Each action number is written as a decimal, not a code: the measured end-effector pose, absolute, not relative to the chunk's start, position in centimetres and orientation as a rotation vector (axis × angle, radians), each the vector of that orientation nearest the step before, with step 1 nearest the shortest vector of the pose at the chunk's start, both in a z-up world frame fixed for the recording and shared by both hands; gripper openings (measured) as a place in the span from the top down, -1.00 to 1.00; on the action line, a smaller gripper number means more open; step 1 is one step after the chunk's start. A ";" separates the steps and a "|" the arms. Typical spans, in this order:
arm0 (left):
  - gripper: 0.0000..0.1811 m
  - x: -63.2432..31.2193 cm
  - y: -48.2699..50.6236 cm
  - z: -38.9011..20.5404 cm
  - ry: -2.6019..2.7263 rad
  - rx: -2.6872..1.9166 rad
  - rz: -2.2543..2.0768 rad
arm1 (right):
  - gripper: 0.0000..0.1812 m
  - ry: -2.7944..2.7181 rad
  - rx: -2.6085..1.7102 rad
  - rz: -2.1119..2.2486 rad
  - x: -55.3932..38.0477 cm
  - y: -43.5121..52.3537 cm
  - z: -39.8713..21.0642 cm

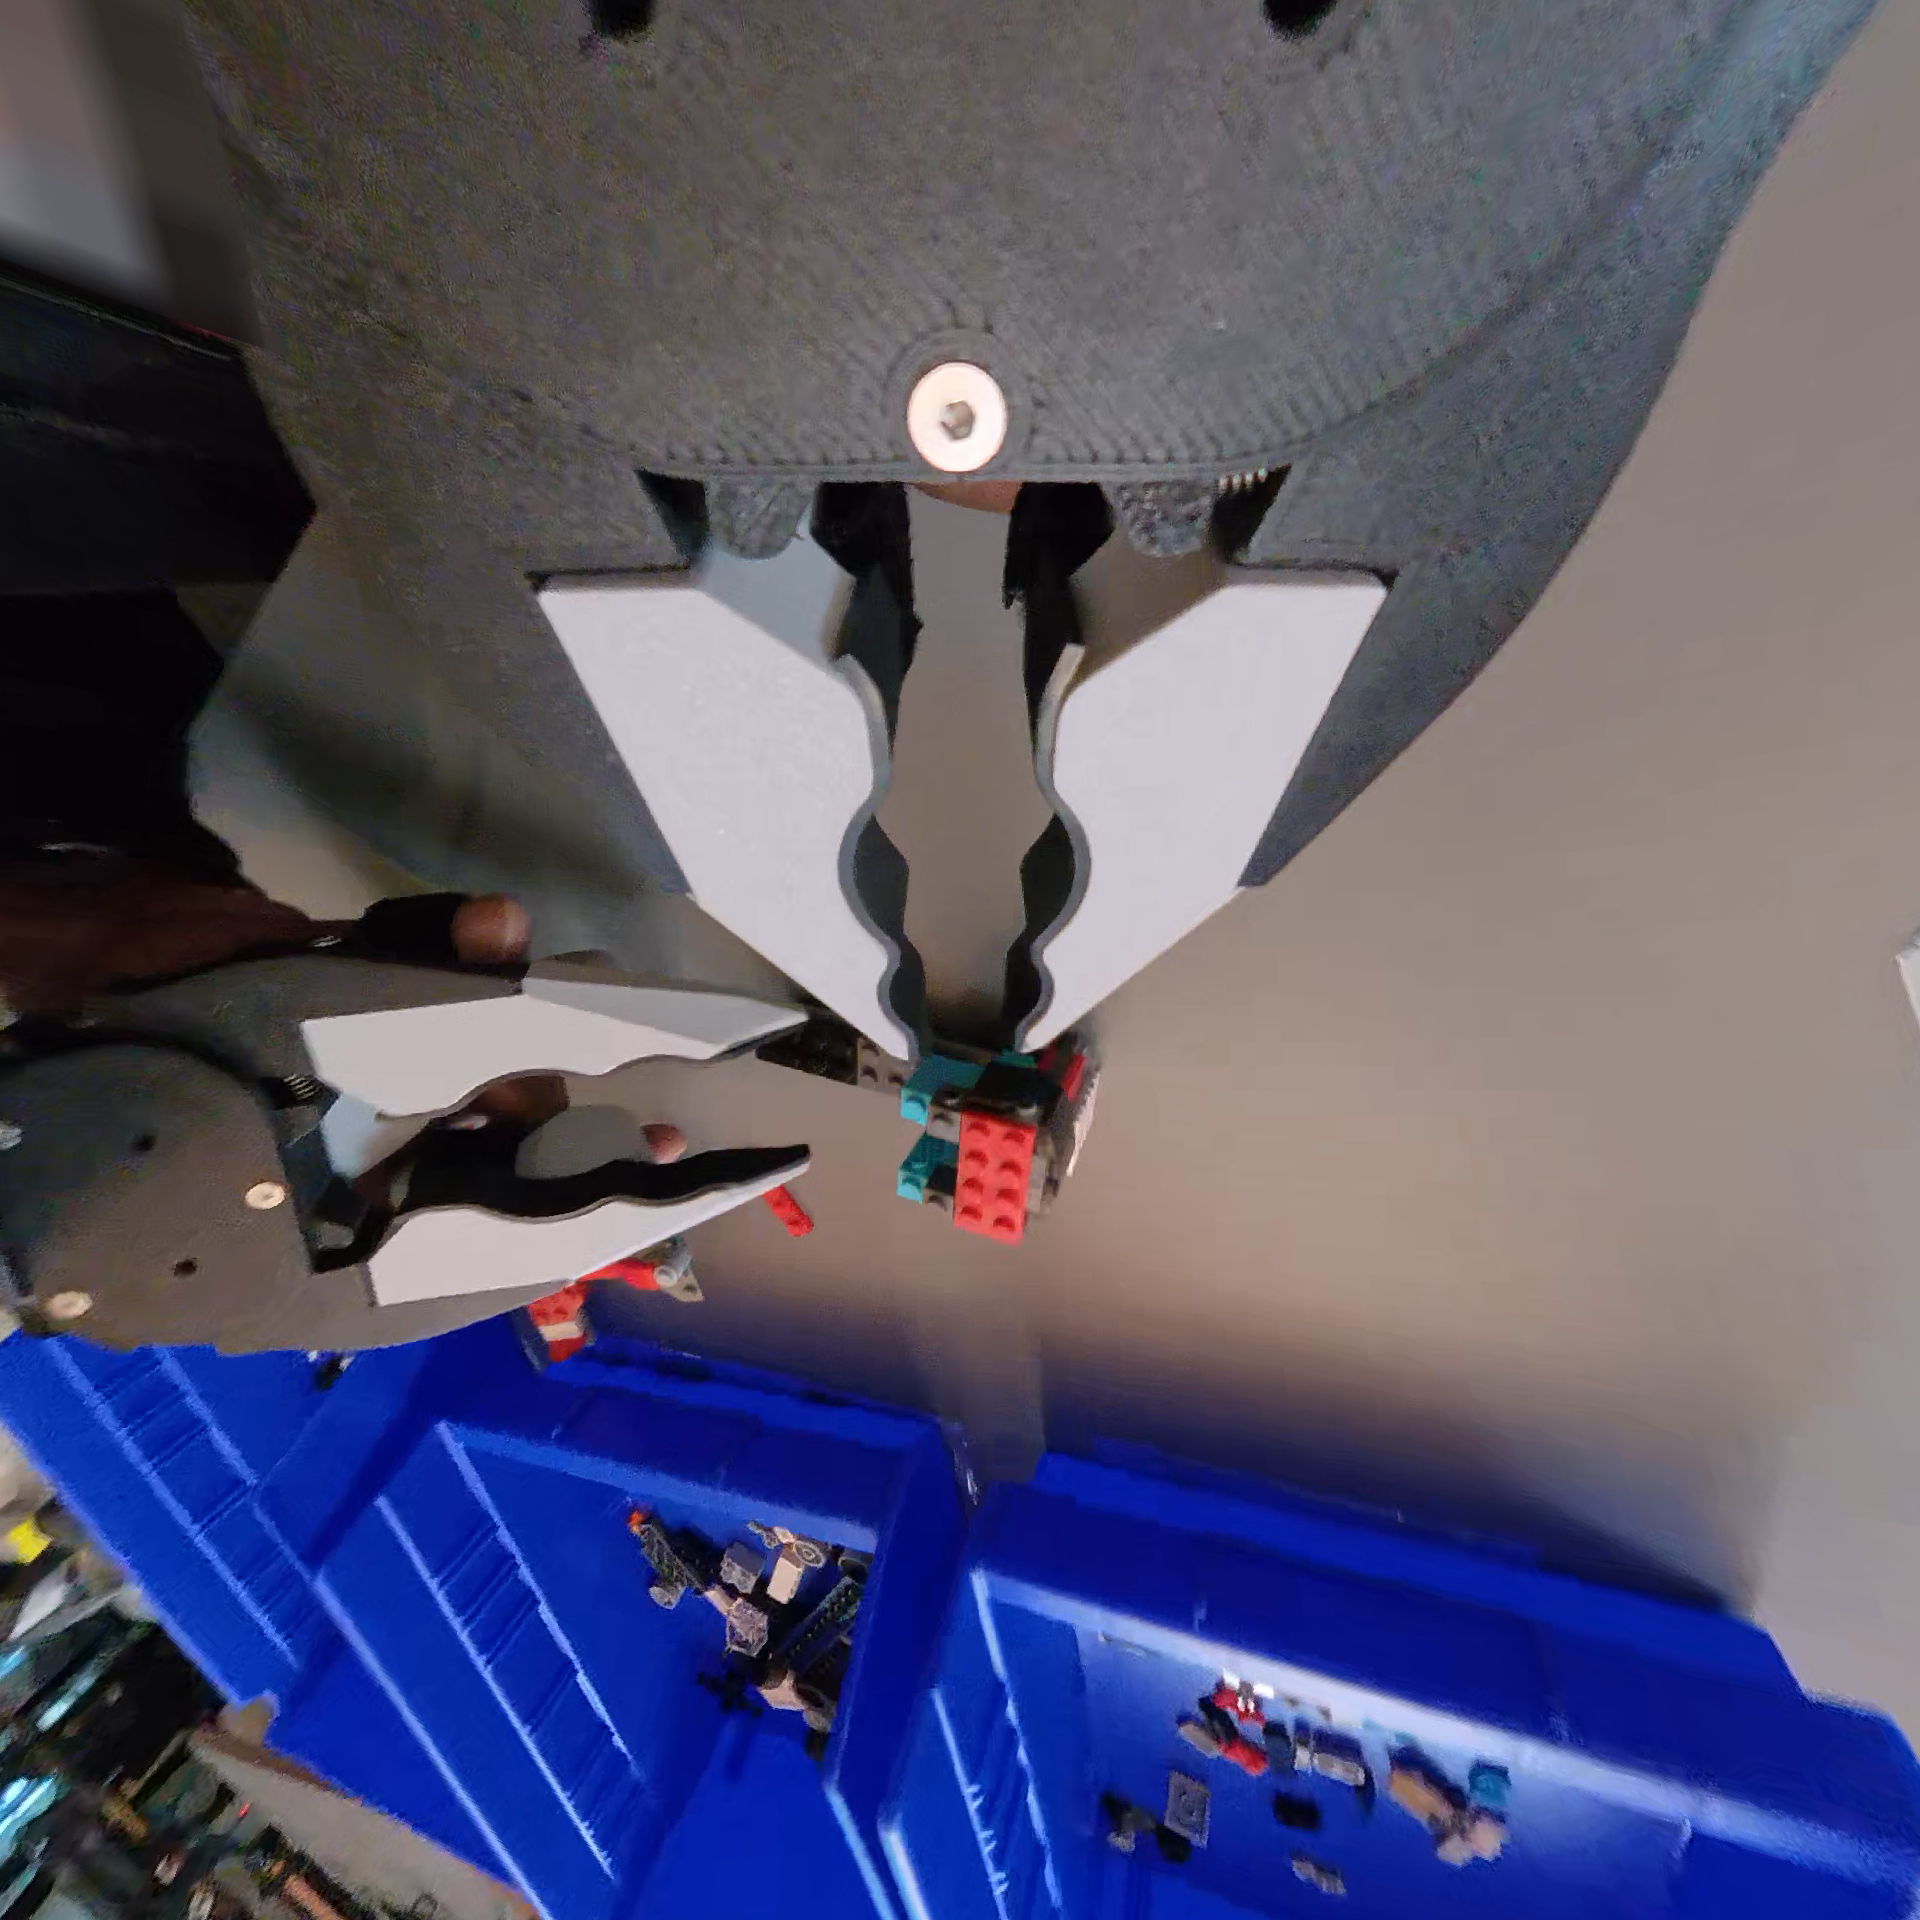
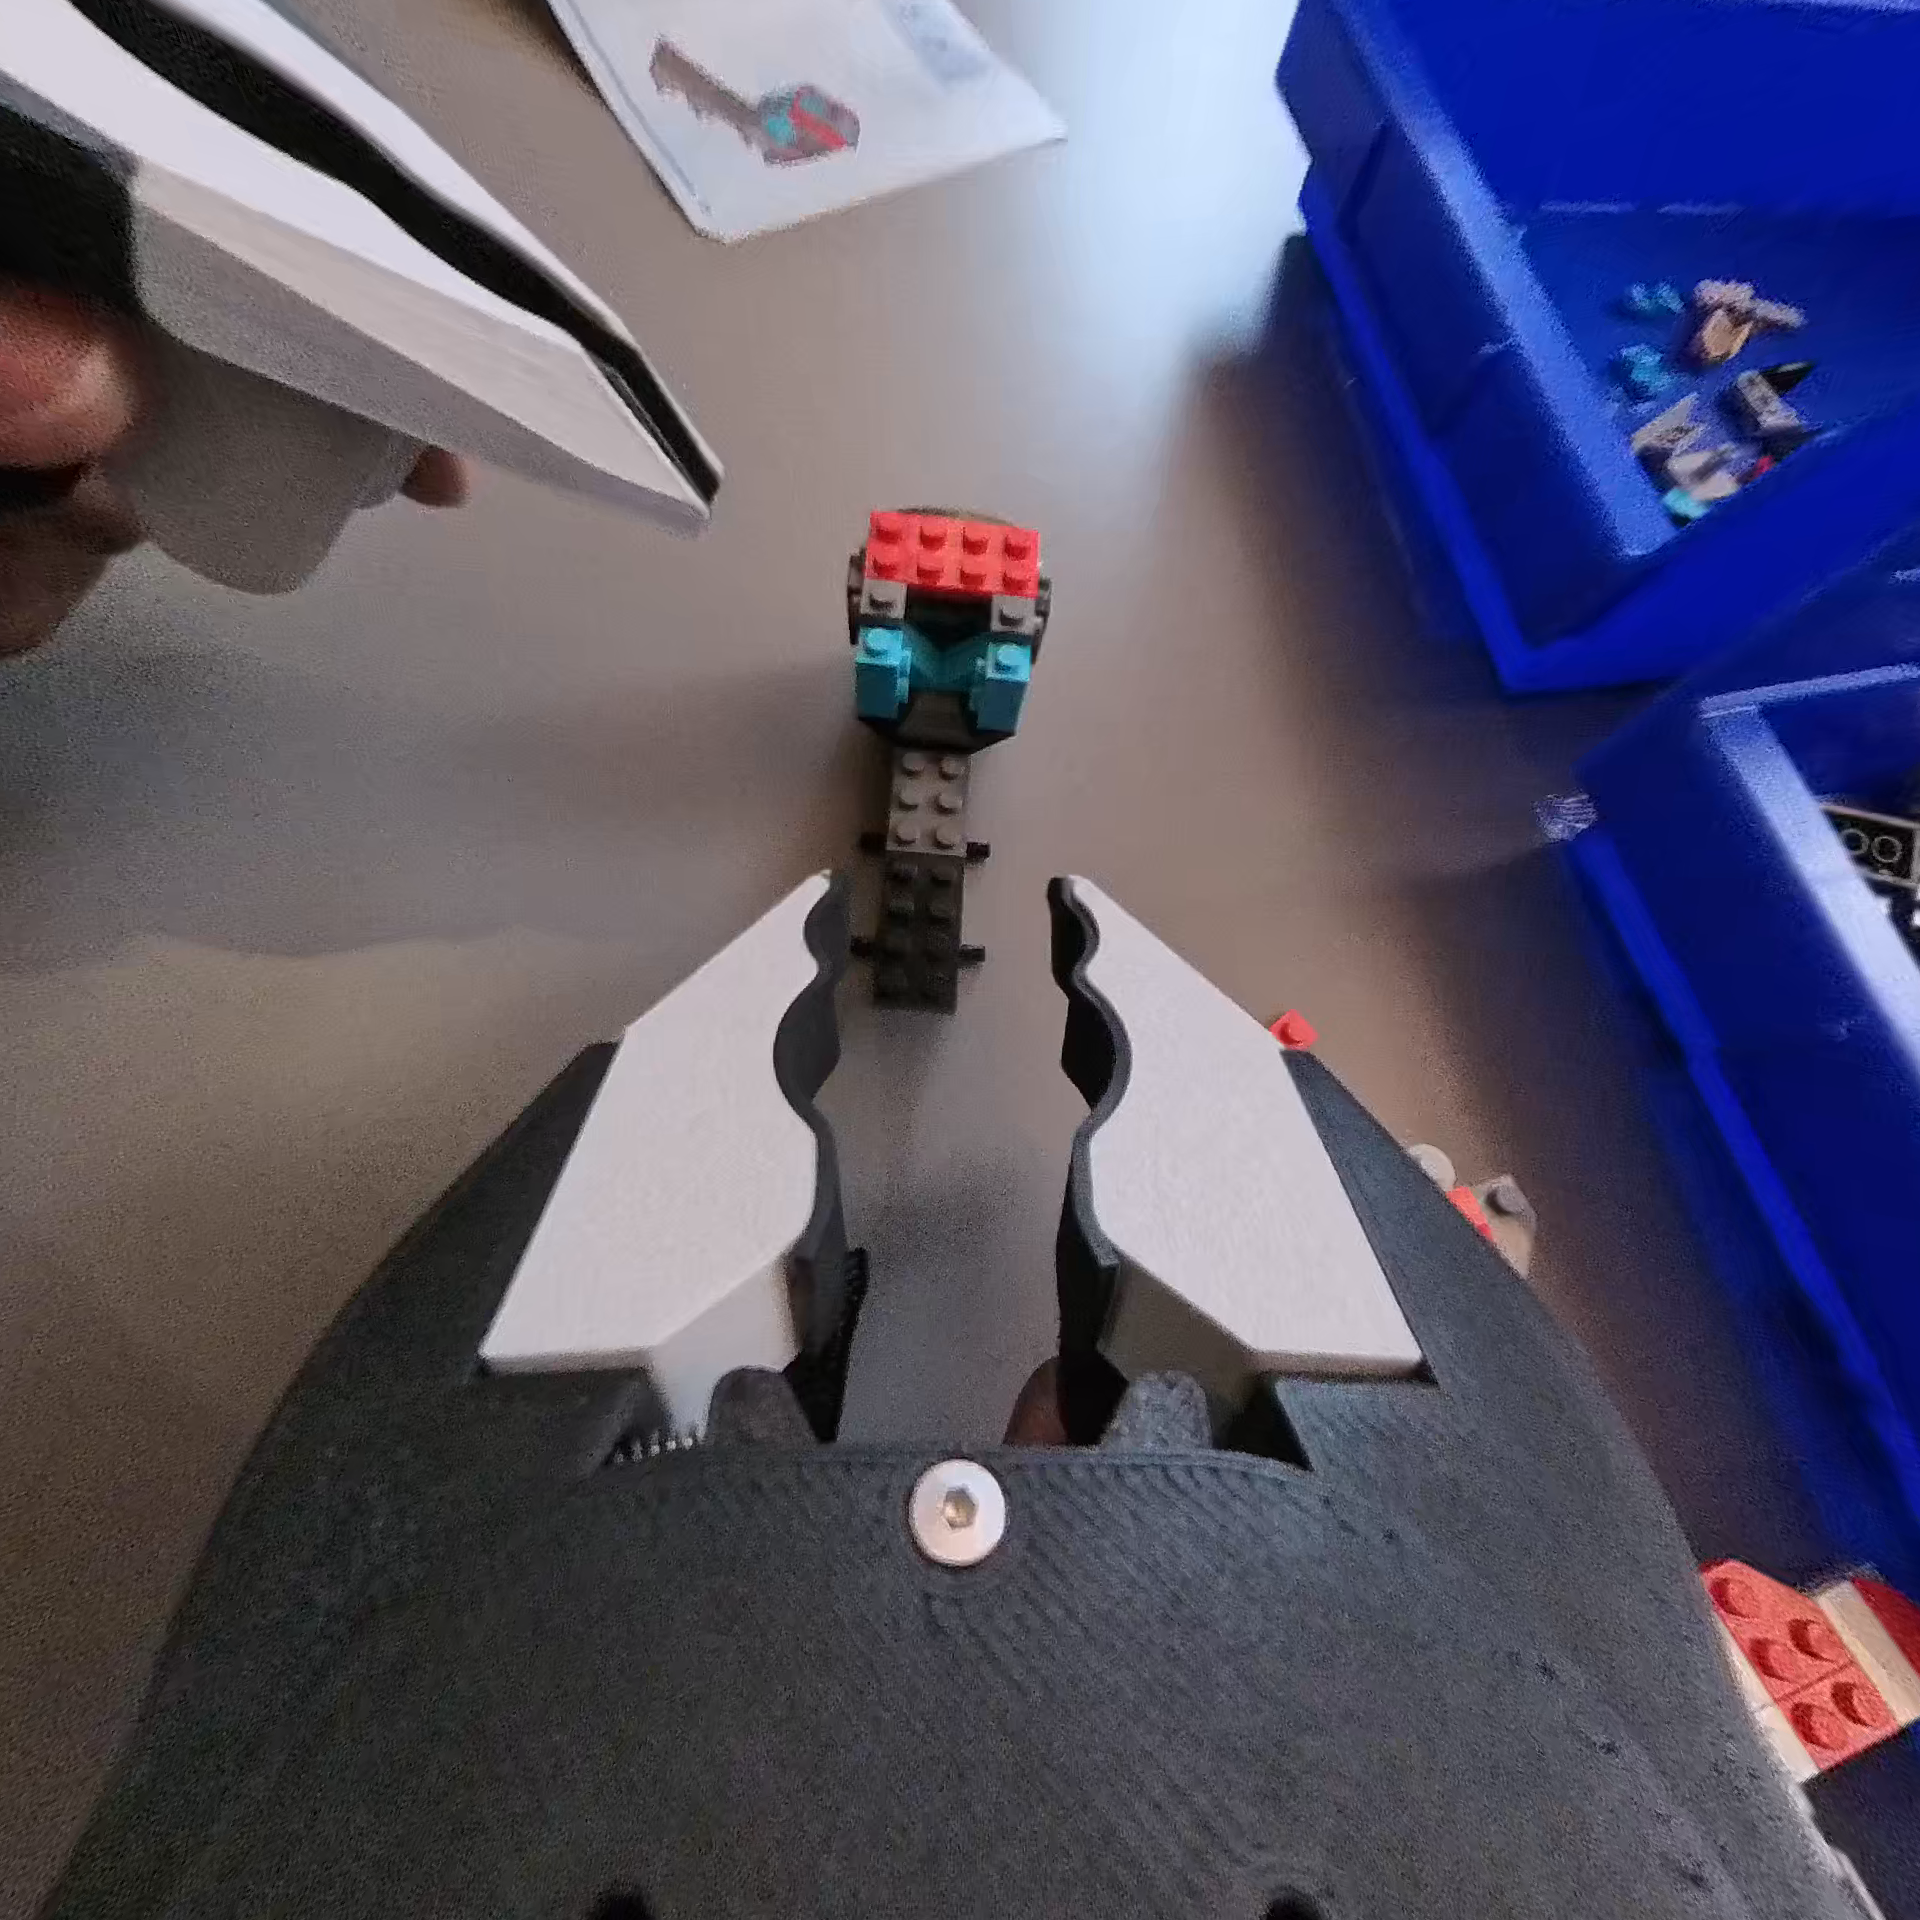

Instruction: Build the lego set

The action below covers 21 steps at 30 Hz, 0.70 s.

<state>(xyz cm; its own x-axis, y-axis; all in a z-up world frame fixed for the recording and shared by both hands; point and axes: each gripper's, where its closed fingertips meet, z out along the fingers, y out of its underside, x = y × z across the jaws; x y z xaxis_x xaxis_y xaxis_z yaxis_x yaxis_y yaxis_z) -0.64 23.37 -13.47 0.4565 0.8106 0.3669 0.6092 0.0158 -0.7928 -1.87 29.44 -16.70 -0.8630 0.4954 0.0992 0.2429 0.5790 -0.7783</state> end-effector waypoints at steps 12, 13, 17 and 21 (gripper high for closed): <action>0.76 1.6 24.8 -14.9 -1.426 -1.361 -0.238 | 0.80 -2.603 -0.645 0.947 -2.3 28.3 -18.6; 0.76 1.7 24.8 -14.9 -1.432 -1.335 -0.264 | 0.77 -2.594 -0.650 0.945 -2.4 28.2 -18.5; 0.74 1.9 24.6 -14.8 -1.438 -1.279 -0.309 | 0.70 -2.602 -0.660 0.938 -2.4 28.1 -18.4; 0.73 1.9 24.4 -14.7 -1.433 -1.258 -0.326 | 0.81 -2.625 -0.690 0.944 -2.3 27.8 -18.6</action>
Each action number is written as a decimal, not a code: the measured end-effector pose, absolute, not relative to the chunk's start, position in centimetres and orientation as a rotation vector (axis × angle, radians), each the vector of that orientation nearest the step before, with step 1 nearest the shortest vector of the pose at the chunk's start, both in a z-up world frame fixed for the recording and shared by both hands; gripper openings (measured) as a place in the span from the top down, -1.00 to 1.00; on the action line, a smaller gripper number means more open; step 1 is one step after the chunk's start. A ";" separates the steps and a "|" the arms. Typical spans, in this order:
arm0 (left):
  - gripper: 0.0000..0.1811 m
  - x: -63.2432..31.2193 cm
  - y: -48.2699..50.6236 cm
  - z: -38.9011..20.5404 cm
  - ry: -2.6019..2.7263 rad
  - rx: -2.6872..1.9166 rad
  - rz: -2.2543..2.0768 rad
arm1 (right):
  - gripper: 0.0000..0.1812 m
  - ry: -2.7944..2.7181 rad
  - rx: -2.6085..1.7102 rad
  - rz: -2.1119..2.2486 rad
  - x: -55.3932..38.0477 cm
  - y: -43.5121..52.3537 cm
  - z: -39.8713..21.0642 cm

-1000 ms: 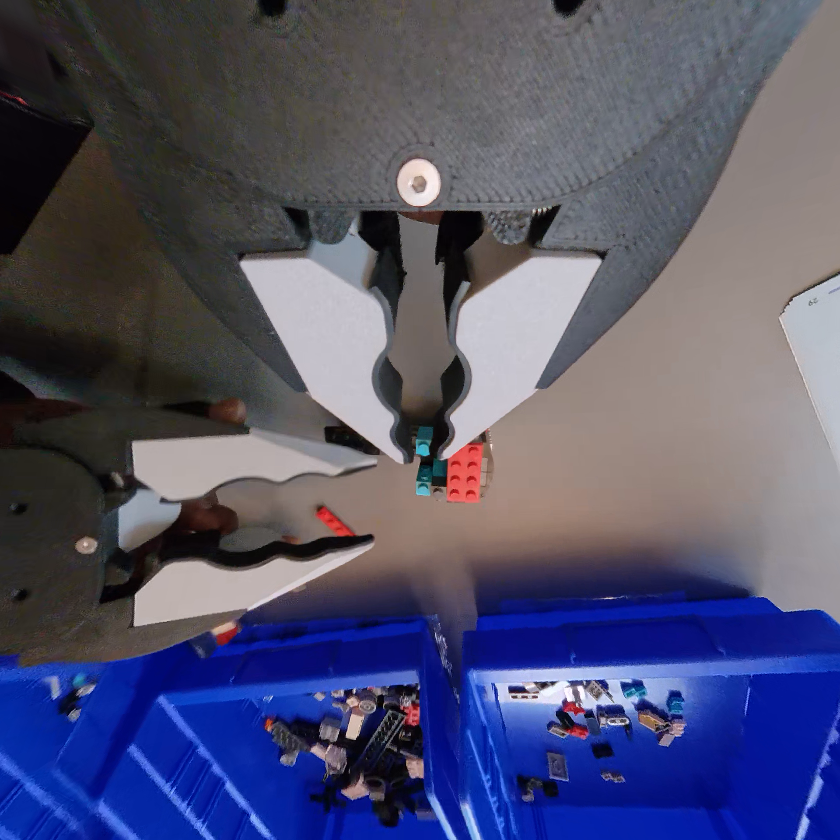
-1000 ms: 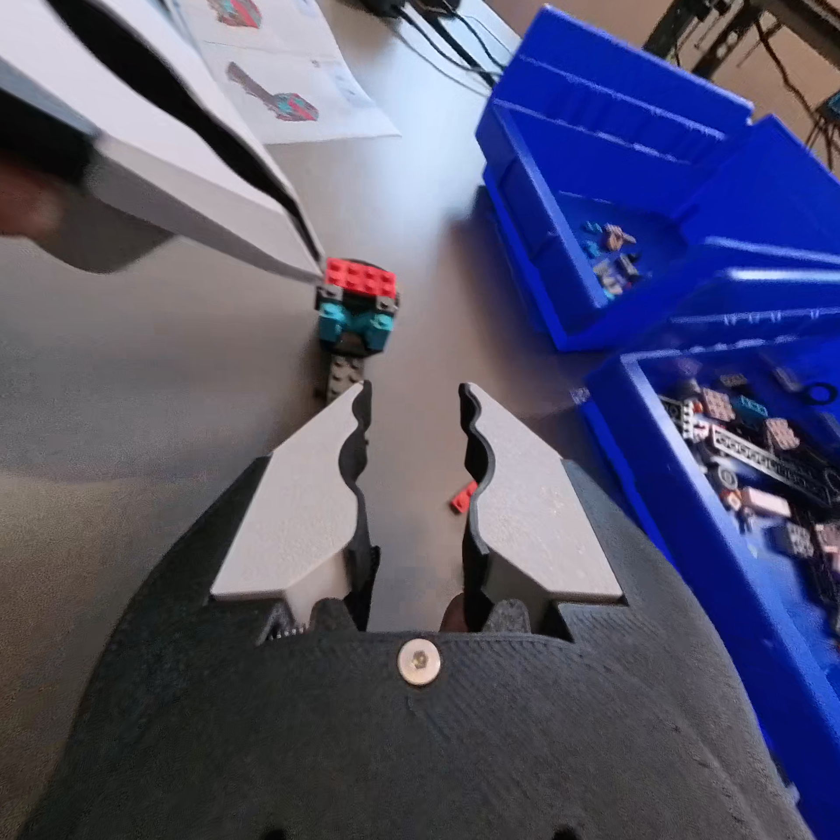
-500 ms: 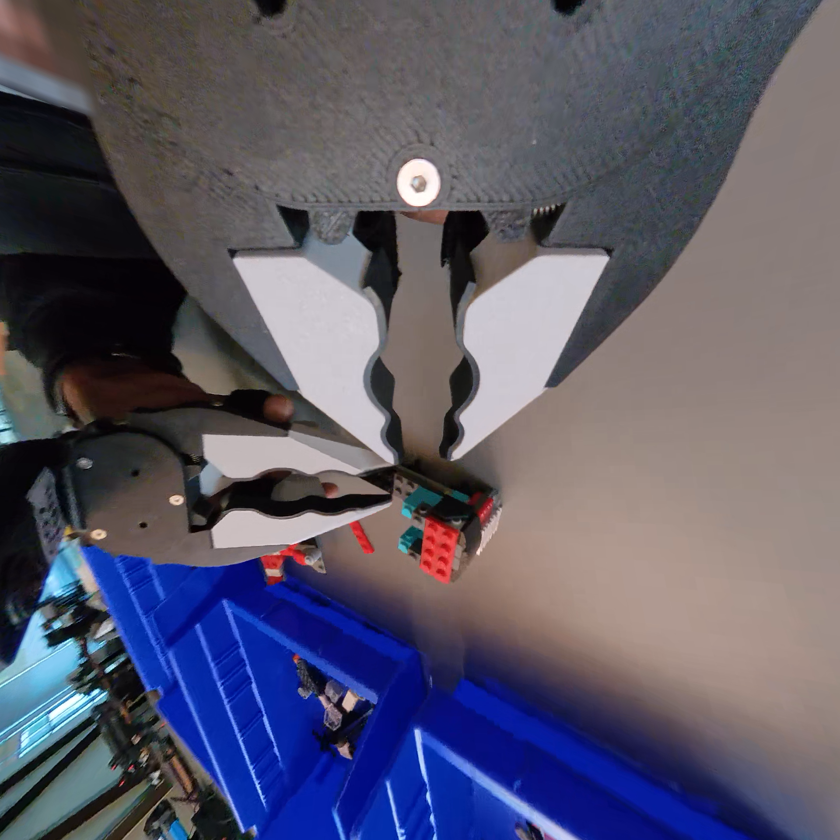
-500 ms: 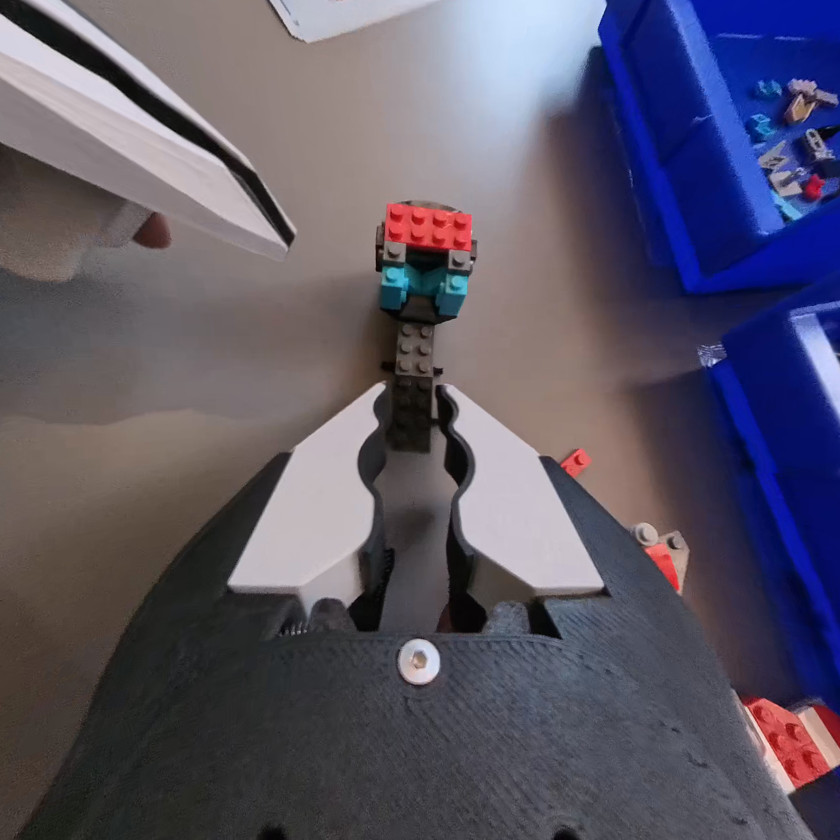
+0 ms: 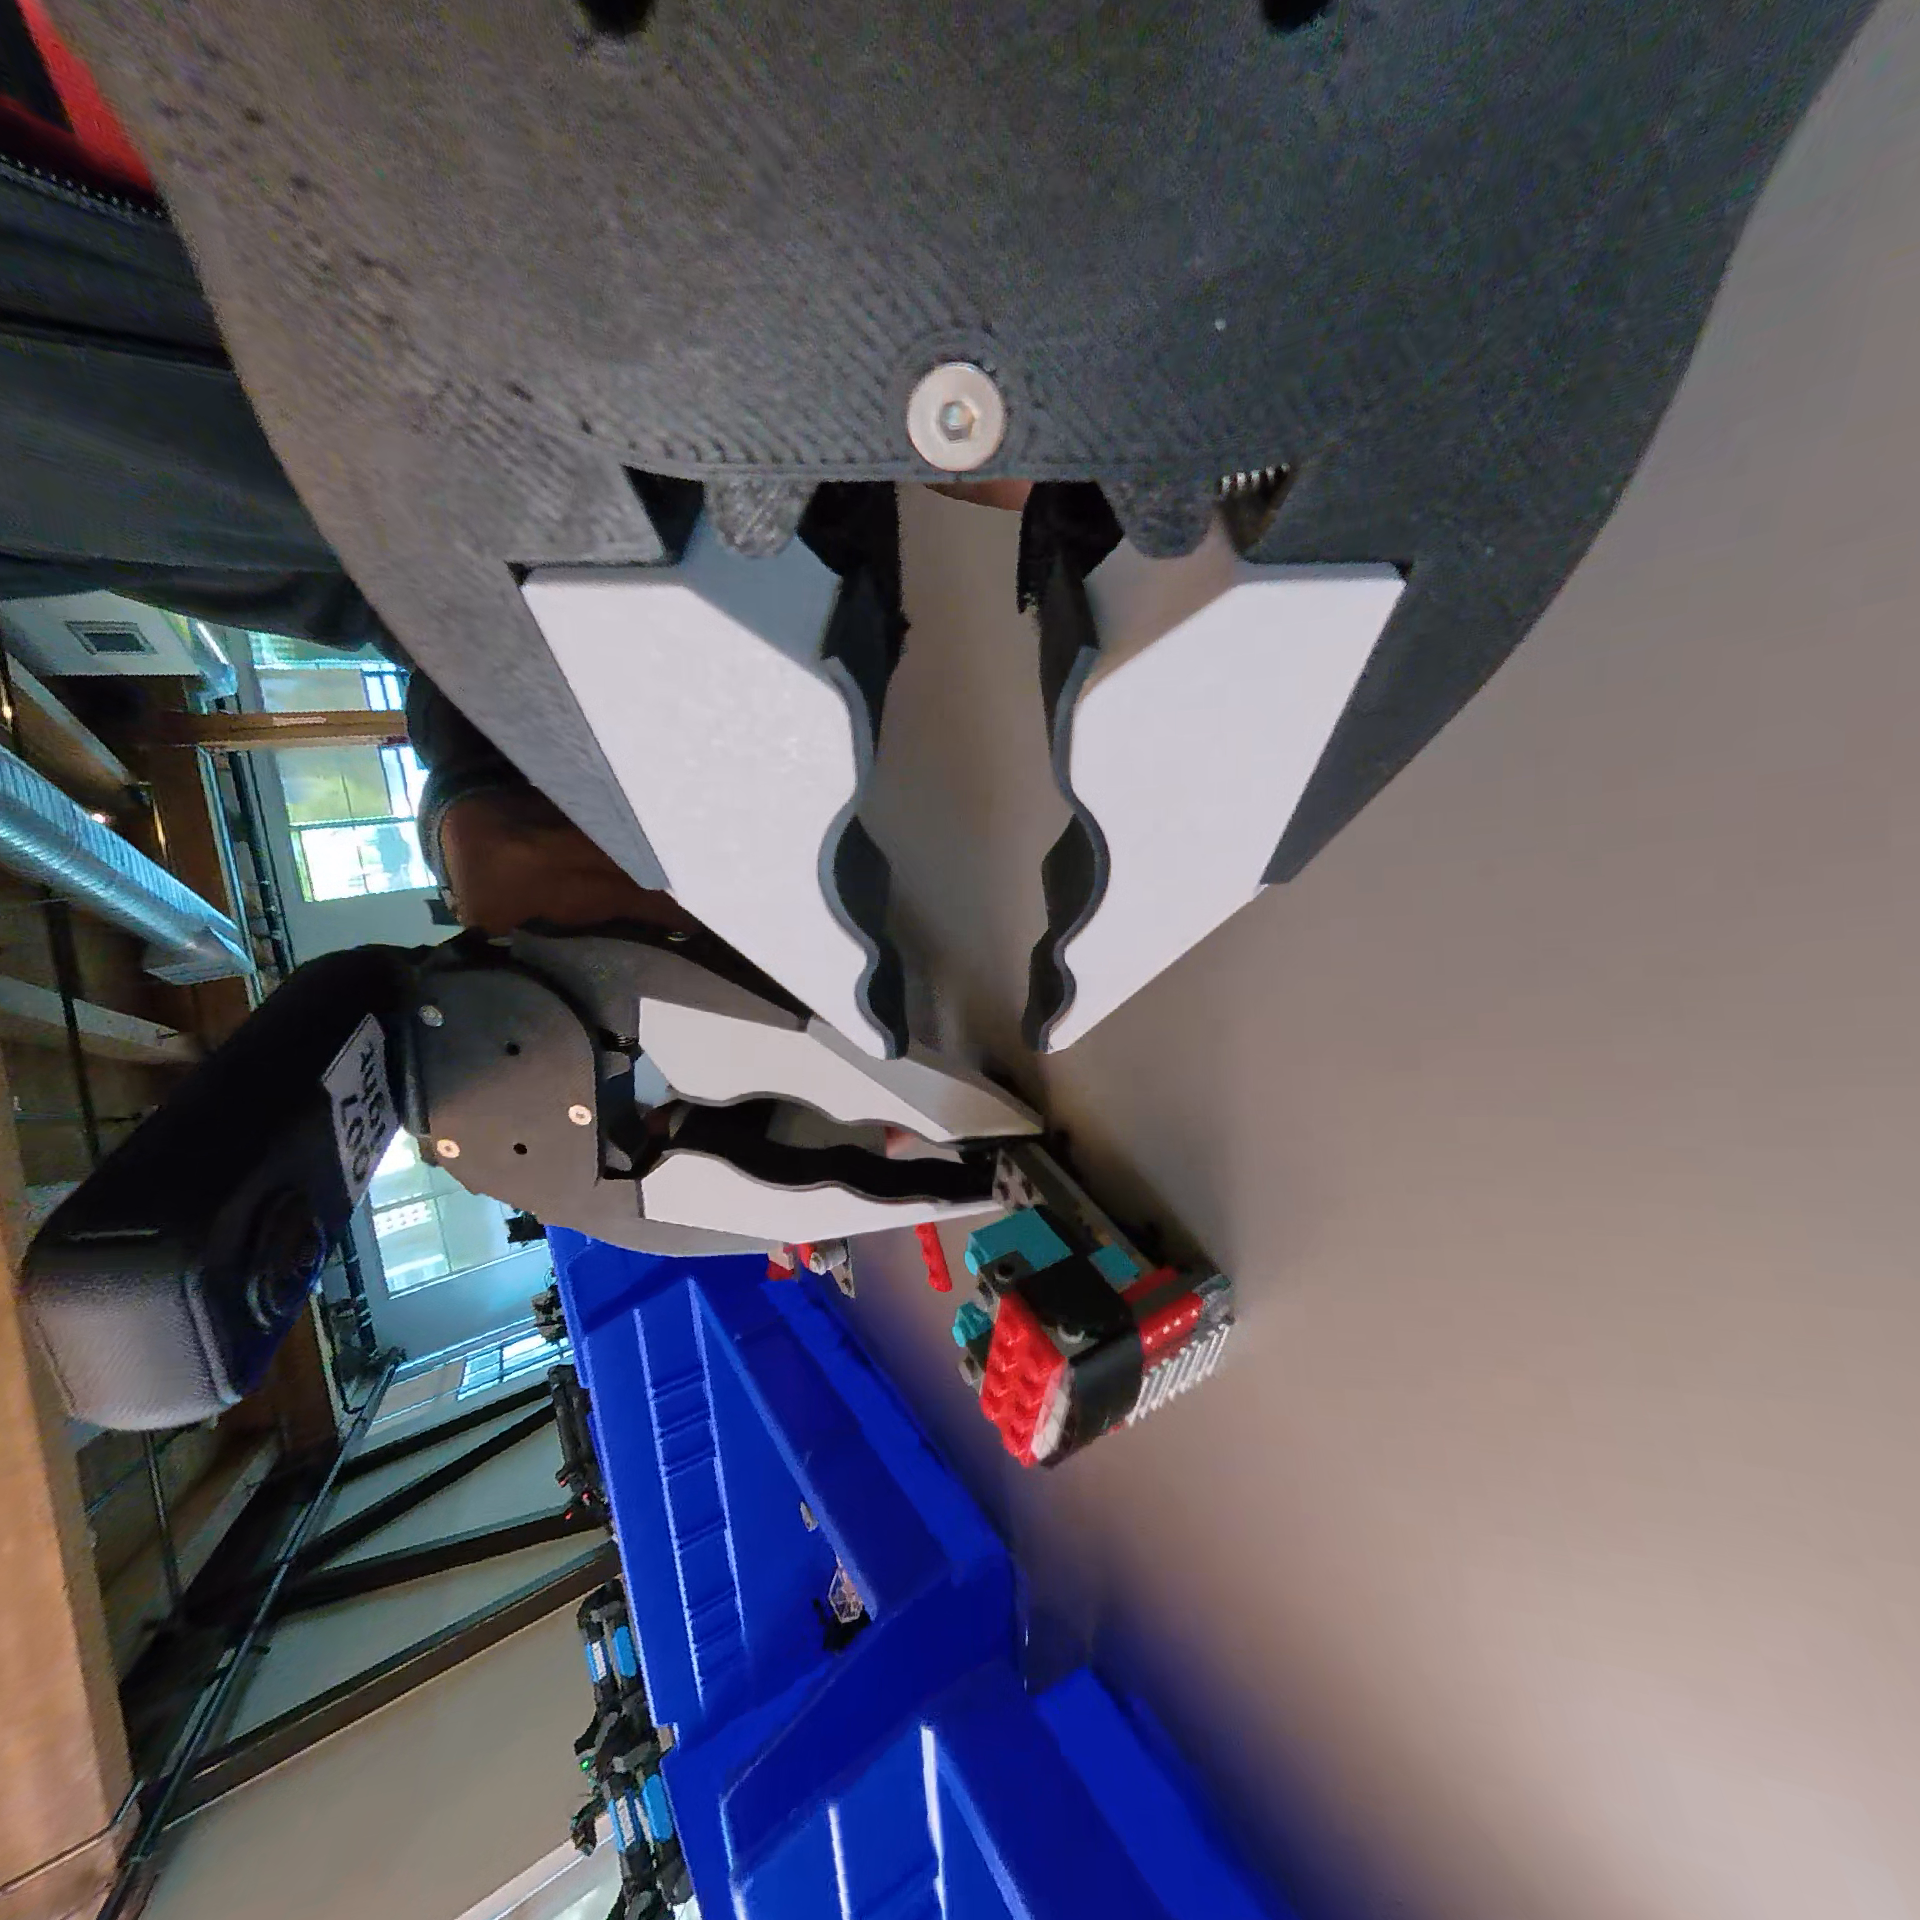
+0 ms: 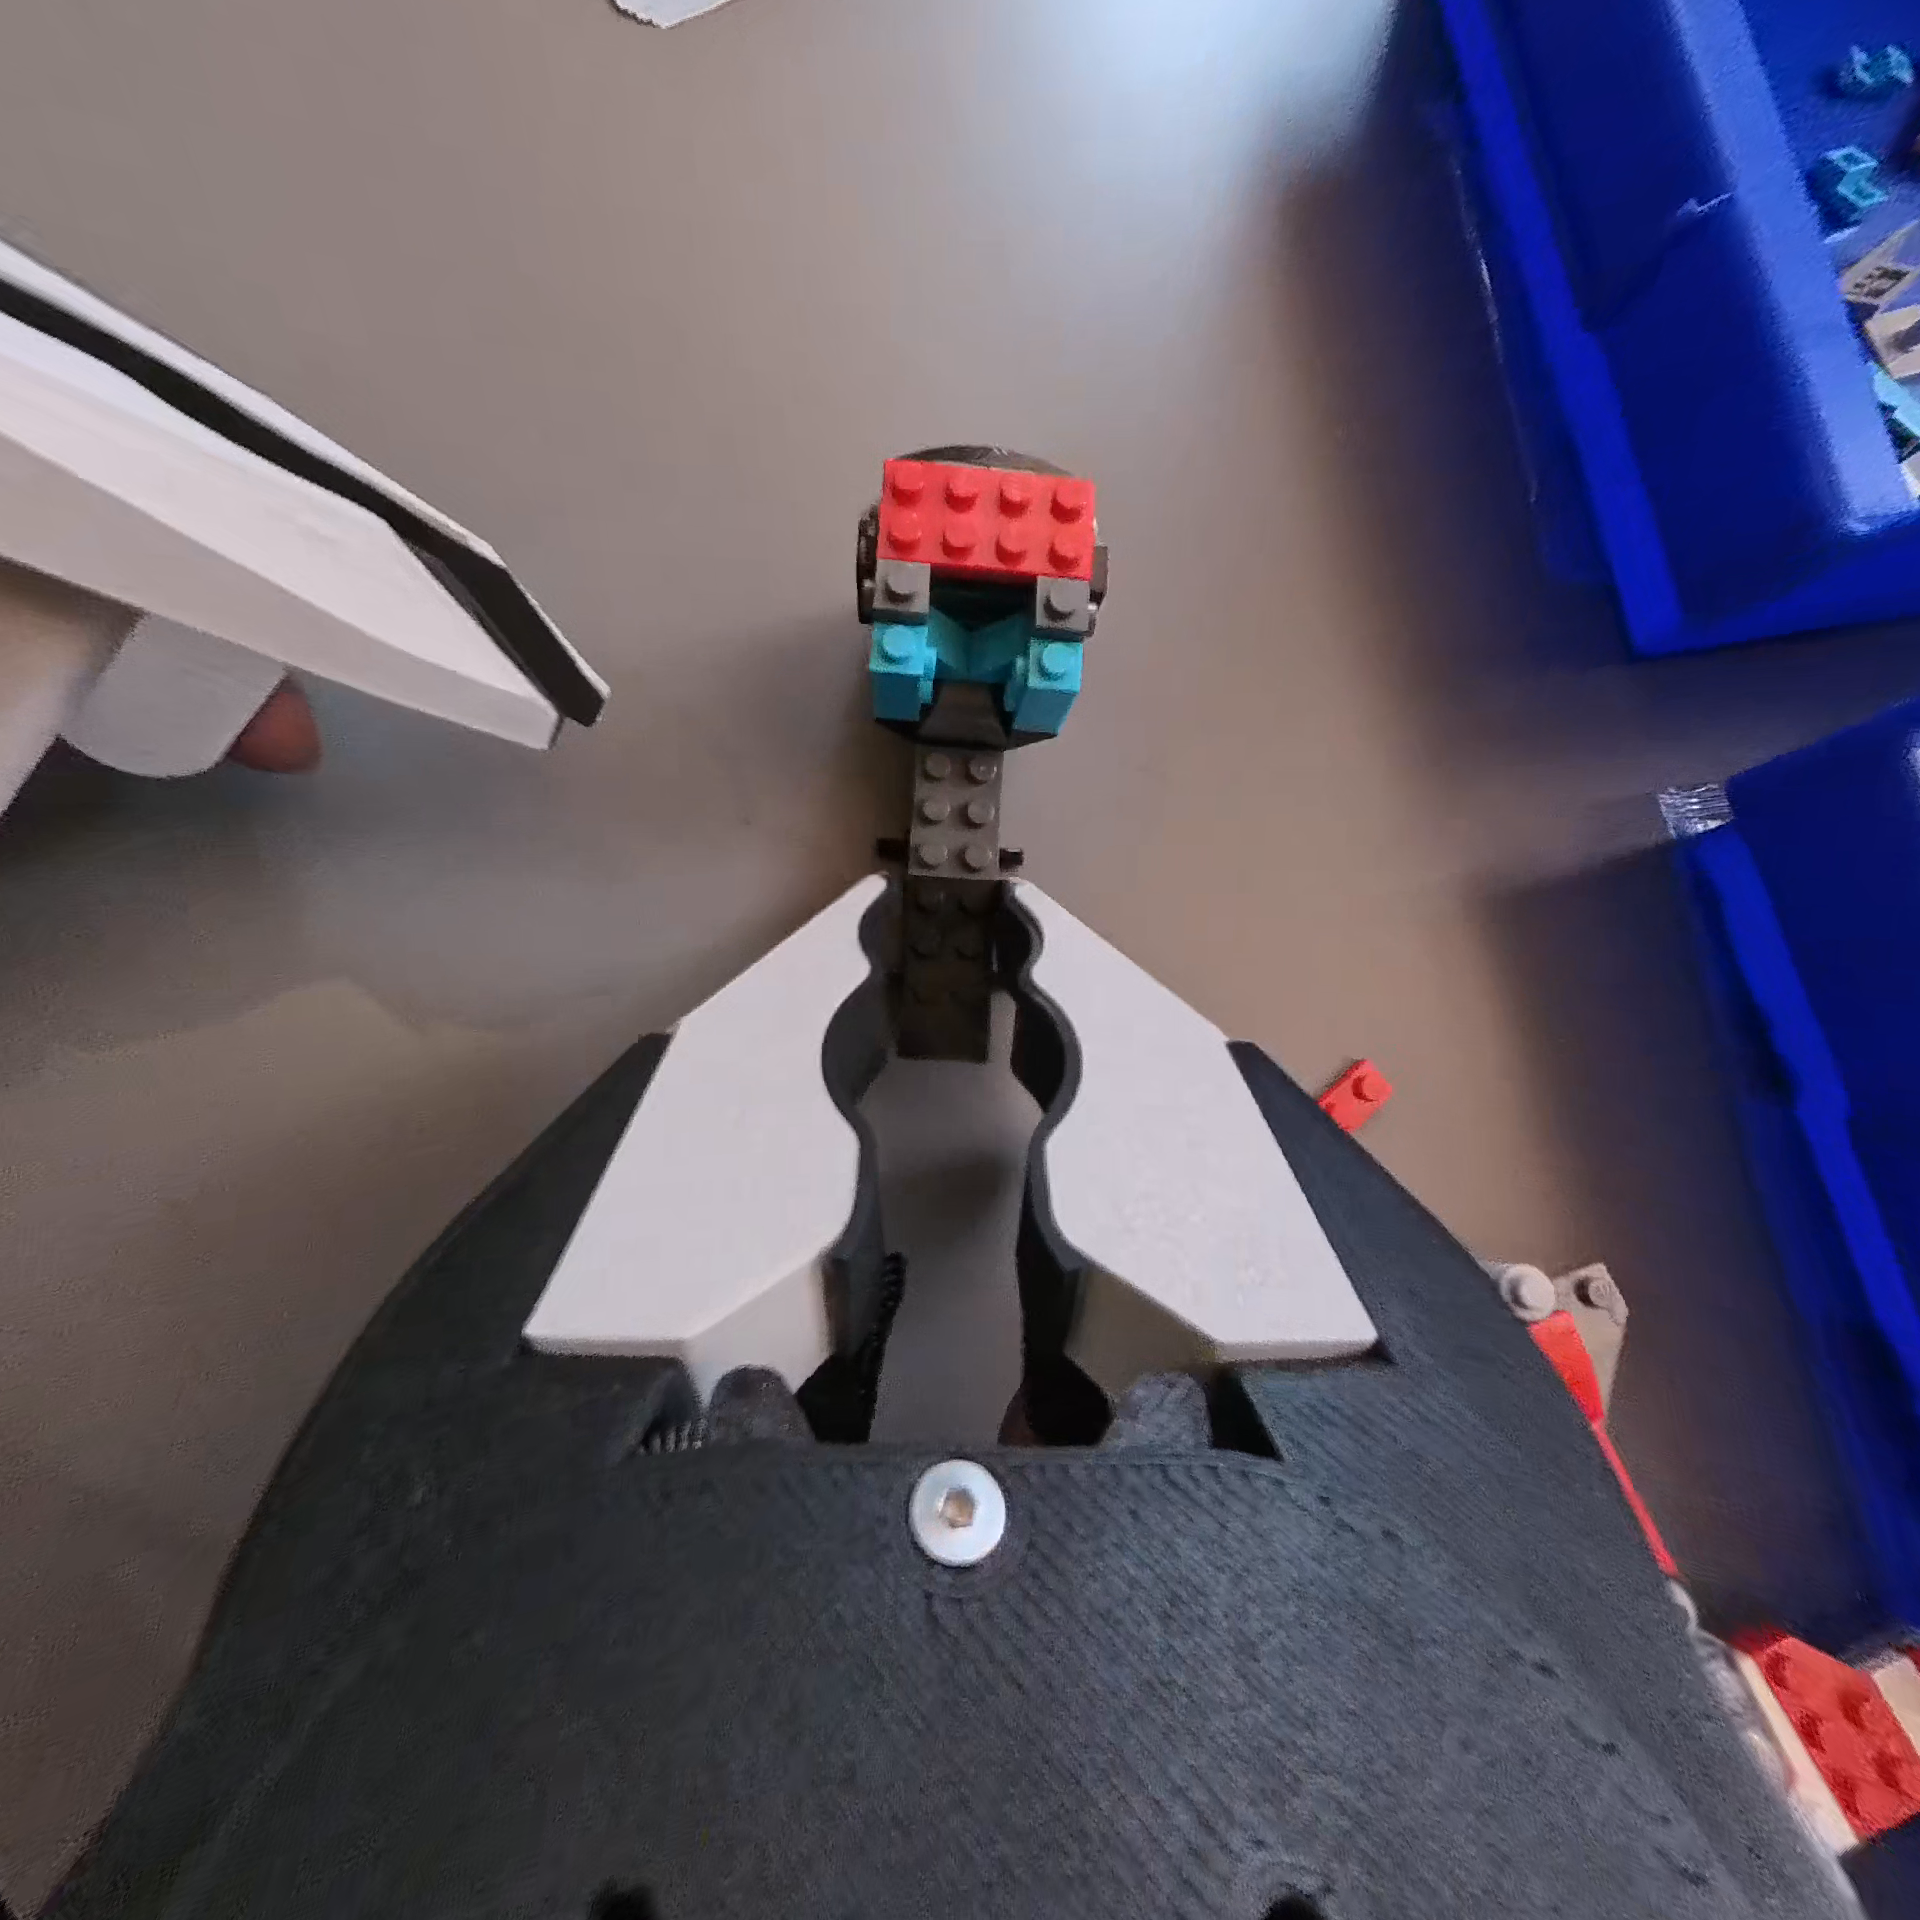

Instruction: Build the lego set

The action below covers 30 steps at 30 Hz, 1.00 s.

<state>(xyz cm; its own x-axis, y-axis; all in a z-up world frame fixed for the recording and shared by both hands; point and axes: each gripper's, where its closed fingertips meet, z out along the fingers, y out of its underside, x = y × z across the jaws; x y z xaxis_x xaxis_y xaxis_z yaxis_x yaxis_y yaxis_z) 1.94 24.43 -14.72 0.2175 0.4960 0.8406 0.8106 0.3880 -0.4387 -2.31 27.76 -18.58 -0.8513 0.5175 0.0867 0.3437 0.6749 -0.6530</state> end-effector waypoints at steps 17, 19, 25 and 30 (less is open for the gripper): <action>0.64 -0.2 24.7 -15.3 -1.554 -0.969 -0.490 | 0.83 -2.456 -1.067 1.438 -1.8 25.6 -15.4; 0.61 -0.6 24.6 -15.2 -1.561 -0.936 -0.485 | 0.82 -2.430 -1.066 1.475 -1.7 25.4 -15.0; 0.55 -0.9 25.0 -14.7 -1.552 -0.902 -0.500 | 0.83 -2.381 -1.044 1.528 -1.3 24.7 -14.3; 0.63 -1.1 25.3 -14.3 -1.541 -0.909 -0.477 | 0.83 -2.367 -1.023 1.555 -0.8 24.2 -14.3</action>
